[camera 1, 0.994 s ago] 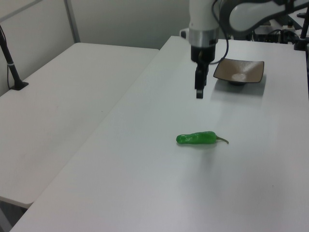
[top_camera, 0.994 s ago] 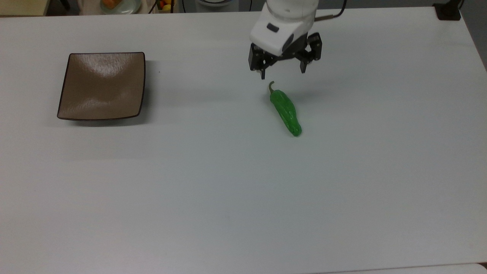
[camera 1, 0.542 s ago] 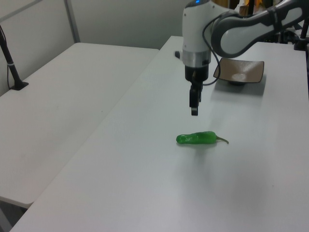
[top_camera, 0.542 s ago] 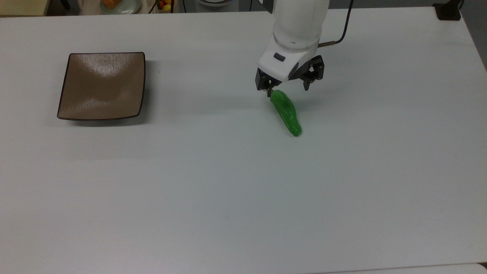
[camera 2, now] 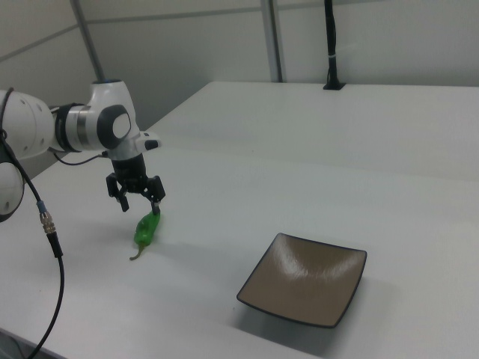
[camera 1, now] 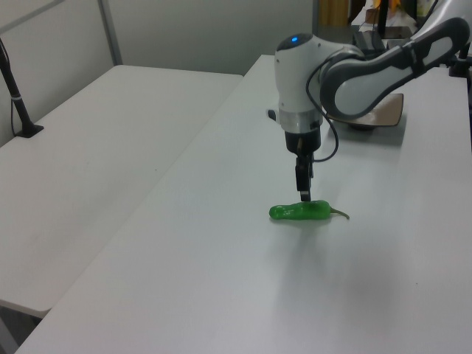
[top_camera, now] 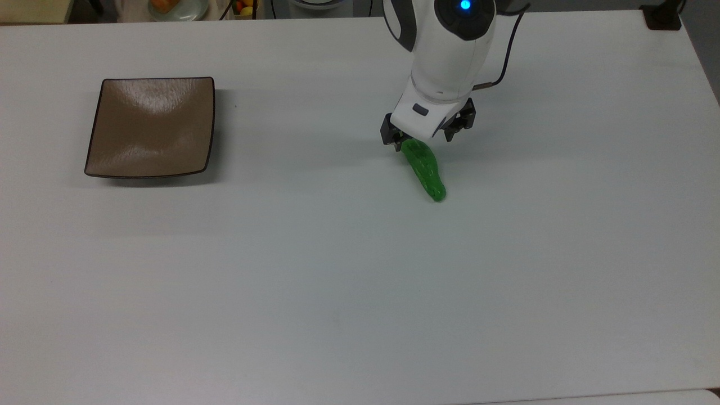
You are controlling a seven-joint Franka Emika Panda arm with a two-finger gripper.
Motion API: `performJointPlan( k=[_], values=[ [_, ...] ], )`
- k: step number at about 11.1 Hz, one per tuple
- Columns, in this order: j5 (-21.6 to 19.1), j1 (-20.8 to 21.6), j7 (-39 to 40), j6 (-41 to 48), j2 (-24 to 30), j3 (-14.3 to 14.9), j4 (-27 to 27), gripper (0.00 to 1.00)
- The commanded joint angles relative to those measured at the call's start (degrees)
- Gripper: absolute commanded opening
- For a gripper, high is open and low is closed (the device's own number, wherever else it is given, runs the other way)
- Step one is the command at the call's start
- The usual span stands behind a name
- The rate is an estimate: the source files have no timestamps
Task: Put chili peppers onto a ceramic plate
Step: 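Lower the gripper onto the green chili pepper and close on it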
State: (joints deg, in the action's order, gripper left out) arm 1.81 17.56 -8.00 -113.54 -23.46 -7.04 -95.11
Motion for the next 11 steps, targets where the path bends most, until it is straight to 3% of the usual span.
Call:
performJointPlan(
  k=[1, 7, 9, 11],
  values=[
    [1.26, 0.63, -0.70, -6.84, 0.00, 0.27, -5.15, 1.00],
    [3.19, 0.54, -0.70, -13.98, -0.62, 0.18, -8.68, 1.00],
    [3.37, 0.63, -0.70, -14.16, -1.23, 0.18, -8.60, 0.86],
    [3.37, 0.63, -0.70, -14.25, -1.23, 0.18, -8.60, 0.57]
  ],
)
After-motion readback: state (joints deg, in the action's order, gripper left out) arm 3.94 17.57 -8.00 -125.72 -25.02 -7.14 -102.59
